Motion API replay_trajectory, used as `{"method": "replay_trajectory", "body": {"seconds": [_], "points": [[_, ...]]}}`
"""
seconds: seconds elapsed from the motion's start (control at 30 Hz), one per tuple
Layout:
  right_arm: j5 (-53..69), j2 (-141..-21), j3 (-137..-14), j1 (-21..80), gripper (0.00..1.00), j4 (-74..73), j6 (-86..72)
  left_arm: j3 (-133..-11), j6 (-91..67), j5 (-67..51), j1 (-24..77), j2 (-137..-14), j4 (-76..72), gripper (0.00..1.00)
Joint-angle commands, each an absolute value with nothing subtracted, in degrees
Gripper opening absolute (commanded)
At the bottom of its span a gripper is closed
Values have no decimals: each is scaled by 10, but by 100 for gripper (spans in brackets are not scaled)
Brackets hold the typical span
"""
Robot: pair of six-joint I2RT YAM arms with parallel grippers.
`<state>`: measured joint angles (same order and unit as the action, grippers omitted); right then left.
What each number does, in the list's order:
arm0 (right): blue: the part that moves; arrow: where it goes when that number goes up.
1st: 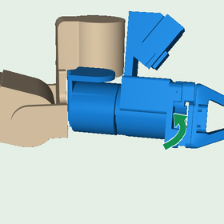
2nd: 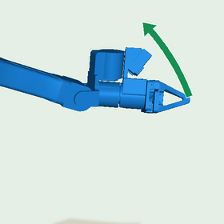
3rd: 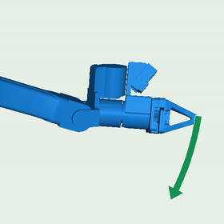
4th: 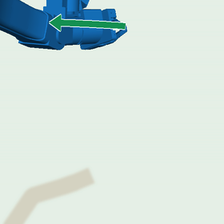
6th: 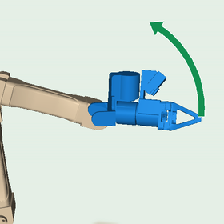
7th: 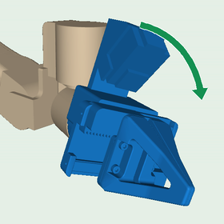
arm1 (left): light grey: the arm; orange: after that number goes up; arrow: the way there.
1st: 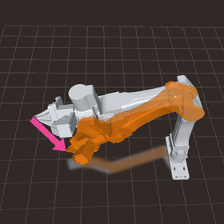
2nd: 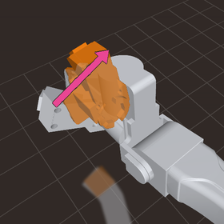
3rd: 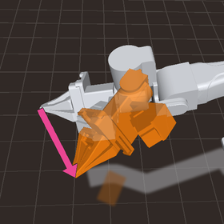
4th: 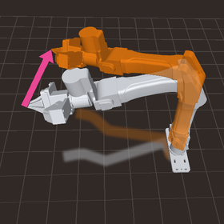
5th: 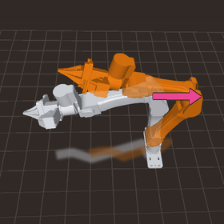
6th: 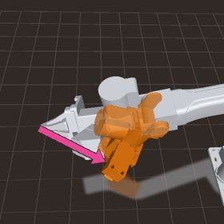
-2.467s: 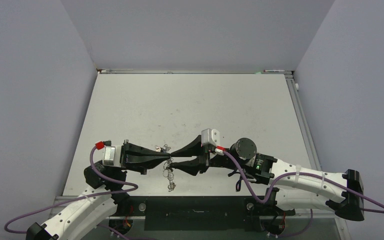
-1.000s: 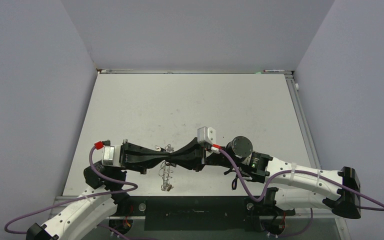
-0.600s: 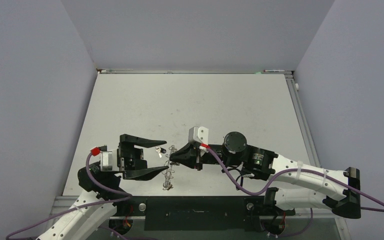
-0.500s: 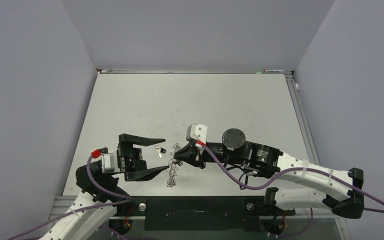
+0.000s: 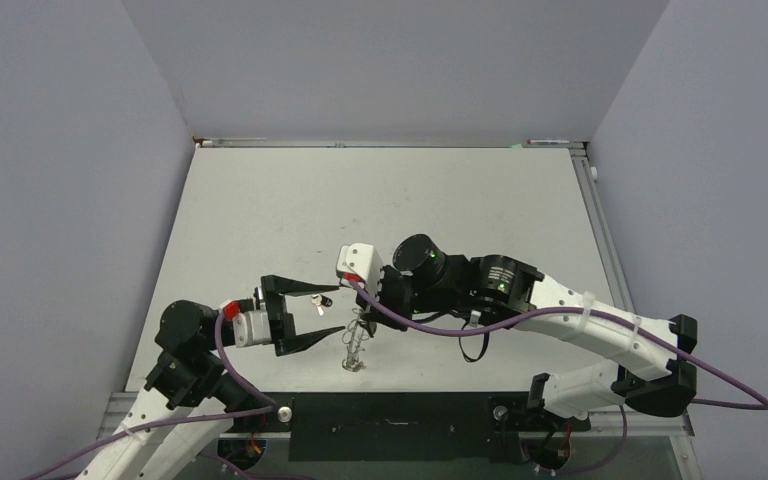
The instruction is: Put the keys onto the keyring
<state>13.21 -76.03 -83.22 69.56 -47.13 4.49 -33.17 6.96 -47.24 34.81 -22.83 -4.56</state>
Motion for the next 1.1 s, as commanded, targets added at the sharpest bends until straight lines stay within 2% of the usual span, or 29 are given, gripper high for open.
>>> {"method": "replay_trajectory", "body": {"seconds": [0.0, 0.1, 0.37, 0.47, 0.63, 0.77, 1.07], "points": [[104, -754, -882, 707, 5, -542, 51, -362, 137, -506, 355, -259, 58, 51], [116, -753, -890, 716, 5, -546, 61, -360, 131, -513, 356, -272, 54, 44], [130, -789, -918, 746, 5, -575, 81, -343, 95, -539, 368, -290, 11, 41], [136, -798, -923, 749, 5, -578, 88, -335, 72, -559, 368, -290, -25, 35], [137, -813, -931, 755, 5, -580, 96, -337, 62, -578, 374, -305, -23, 32], [137, -817, -937, 757, 5, -581, 100, -338, 59, -585, 375, -319, -20, 24], [135, -828, -953, 759, 5, -587, 108, -329, 36, -603, 382, -334, -42, 23]]}}
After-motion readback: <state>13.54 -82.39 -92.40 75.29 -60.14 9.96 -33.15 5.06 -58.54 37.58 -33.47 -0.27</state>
